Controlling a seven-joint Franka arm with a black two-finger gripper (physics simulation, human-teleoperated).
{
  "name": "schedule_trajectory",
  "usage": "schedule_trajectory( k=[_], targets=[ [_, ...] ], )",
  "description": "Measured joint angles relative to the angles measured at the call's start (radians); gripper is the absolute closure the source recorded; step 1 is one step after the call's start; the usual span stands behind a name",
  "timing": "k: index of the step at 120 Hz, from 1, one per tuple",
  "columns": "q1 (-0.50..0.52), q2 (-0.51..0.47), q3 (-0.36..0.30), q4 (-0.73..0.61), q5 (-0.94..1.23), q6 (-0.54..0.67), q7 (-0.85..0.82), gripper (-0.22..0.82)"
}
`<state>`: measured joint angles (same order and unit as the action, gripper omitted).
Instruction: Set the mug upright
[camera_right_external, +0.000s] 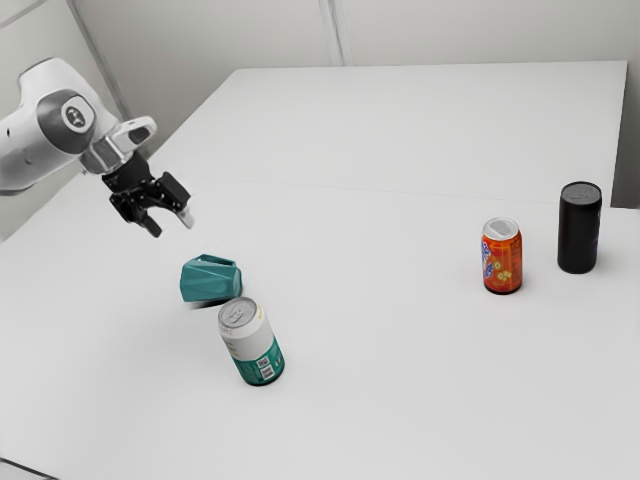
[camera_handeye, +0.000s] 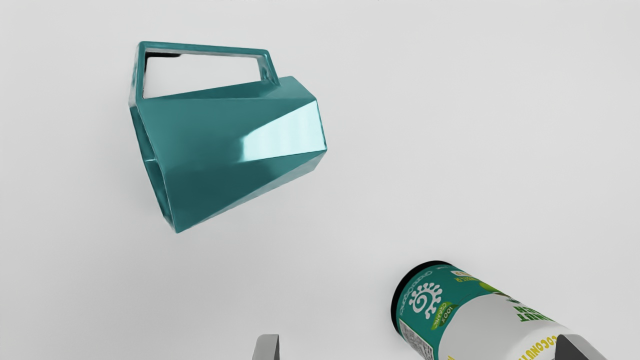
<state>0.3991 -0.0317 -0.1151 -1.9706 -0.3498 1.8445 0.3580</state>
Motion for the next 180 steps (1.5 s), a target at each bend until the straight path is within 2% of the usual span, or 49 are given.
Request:
schedule_trajectory(
  k=[19, 35, 66, 91, 141, 180],
  targets=[
    [0.084, 0.026, 0.000, -0.053, -0.086, 0.031, 0.118, 0.00],
    [0.140, 0.088, 0.000, -0.066, -0.176, 0.042, 0.225, 0.00],
    [0.141, 0.187, 0.000, -0.057, -0.306, 0.042, 0.428, 0.00],
    [0.189, 0.285, 0.000, 0.003, -0.338, 0.033, 0.555, 0.00],
    [0.213, 0.410, 0.000, 0.092, -0.387, -0.004, 0.709, 0.00],
    [0.217, 0.436, -0.011, 0.080, -0.477, -0.045, 0.762, 0.00]
  ],
)
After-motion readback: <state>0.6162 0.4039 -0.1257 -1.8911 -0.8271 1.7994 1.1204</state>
